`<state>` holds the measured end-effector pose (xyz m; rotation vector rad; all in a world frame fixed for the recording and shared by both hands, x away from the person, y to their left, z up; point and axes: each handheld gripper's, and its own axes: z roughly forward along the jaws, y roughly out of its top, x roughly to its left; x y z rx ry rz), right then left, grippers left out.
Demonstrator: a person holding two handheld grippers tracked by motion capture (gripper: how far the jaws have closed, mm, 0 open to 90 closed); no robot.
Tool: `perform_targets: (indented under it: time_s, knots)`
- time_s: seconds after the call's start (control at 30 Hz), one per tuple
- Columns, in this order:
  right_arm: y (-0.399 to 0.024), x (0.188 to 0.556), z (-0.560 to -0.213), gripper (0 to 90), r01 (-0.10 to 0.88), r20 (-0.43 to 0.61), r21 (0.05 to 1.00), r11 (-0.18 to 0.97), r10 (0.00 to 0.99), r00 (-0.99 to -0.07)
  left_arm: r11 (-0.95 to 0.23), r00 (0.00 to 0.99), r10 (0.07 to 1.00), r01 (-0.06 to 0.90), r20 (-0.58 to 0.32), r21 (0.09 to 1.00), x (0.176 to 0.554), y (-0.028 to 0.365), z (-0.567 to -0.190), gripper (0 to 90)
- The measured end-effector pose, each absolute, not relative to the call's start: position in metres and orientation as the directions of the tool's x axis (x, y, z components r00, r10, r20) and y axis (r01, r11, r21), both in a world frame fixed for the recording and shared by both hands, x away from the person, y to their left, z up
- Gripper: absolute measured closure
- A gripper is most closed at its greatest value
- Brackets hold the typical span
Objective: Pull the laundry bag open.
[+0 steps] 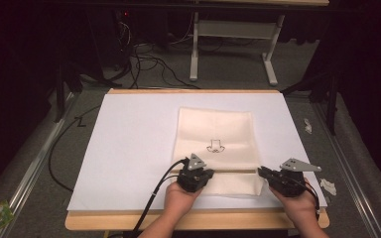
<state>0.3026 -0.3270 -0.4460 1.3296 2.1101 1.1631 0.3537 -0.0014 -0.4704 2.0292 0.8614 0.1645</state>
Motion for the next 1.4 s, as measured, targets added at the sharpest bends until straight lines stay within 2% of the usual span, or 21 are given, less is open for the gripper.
perform_targets:
  time_s: [0.23,0.27,0.33,0.5,0.53,0.7,0.87,0.93,0.97,1.03,1.07,1.17,1.2,1.3,1.4]
  knots:
    - [-0.351,0.305,-0.448,84.9,0.575,0.123,0.805,0.149,0.905,-0.408,-0.371,0.706,0.689,0.537,-0.163,0.758,0.351,0.051,-0.469,87.6]
    - [-0.353,0.306,-0.448,84.9,0.572,0.114,0.806,0.152,0.909,-0.401,-0.380,0.694,0.705,0.545,-0.148,0.747,0.349,0.070,-0.467,87.6]
    - [-0.359,0.308,-0.448,84.7,0.576,0.133,0.806,0.136,0.907,-0.400,-0.366,0.698,0.697,0.544,-0.165,0.755,0.347,0.085,-0.467,87.6]
    - [-0.347,0.307,-0.449,84.7,0.570,0.089,0.801,0.181,0.907,-0.412,-0.351,0.697,0.687,0.565,-0.204,0.747,0.341,0.092,-0.474,87.3]
    - [-0.347,0.308,-0.449,84.4,0.568,0.084,0.802,0.185,0.906,-0.414,-0.383,0.718,0.677,0.533,-0.164,0.755,0.340,0.091,-0.474,87.2]
    - [-0.347,0.307,-0.457,80.6,0.577,0.078,0.791,0.205,0.901,-0.426,-0.387,0.719,0.677,0.527,-0.155,0.757,0.339,0.091,-0.476,86.1]
    - [-0.350,0.305,-0.458,61.5,0.551,0.088,0.811,0.198,0.889,-0.450,-0.369,0.703,0.700,0.502,-0.121,0.782,0.340,0.099,-0.474,59.9]
    - [-0.353,0.304,-0.455,55.3,0.532,0.089,0.826,0.187,0.888,-0.451,-0.337,0.680,0.724,0.494,-0.115,0.802,0.342,0.106,-0.470,53.2]
    - [-0.353,0.304,-0.455,55.3,0.532,0.089,0.826,0.187,0.888,-0.451,-0.337,0.680,0.724,0.494,-0.115,0.802,0.342,0.106,-0.470,49.8]
    - [-0.358,0.304,-0.453,49.7,0.513,0.088,0.841,0.170,0.894,-0.440,-0.311,0.649,0.754,0.487,-0.100,0.816,0.344,0.117,-0.467,46.5]
    - [-0.363,0.304,-0.451,43.7,0.505,0.091,0.851,0.145,0.906,-0.414,-0.297,0.622,0.779,0.482,-0.084,0.824,0.347,0.127,-0.464,42.5]
    - [-0.372,0.305,-0.449,39.4,0.492,0.087,0.862,0.124,0.919,-0.383,-0.289,0.599,0.798,0.475,-0.065,0.831,0.349,0.138,-0.462,37.6]
    - [-0.385,0.305,-0.448,33.5,0.480,0.083,0.872,0.097,0.936,-0.341,-0.286,0.582,0.812,0.472,-0.050,0.834,0.350,0.147,-0.460,34.9]
    - [-0.402,0.304,-0.446,25.8,0.467,0.058,0.880,0.087,0.956,-0.286,-0.281,0.528,0.849,0.474,-0.013,0.835,0.352,0.177,-0.456,26.3]
    - [-0.413,0.302,-0.446,20.7,0.477,0.043,0.876,0.074,0.972,-0.229,-0.231,0.459,0.887,0.521,-0.041,0.821,0.356,0.200,-0.458,16.5]
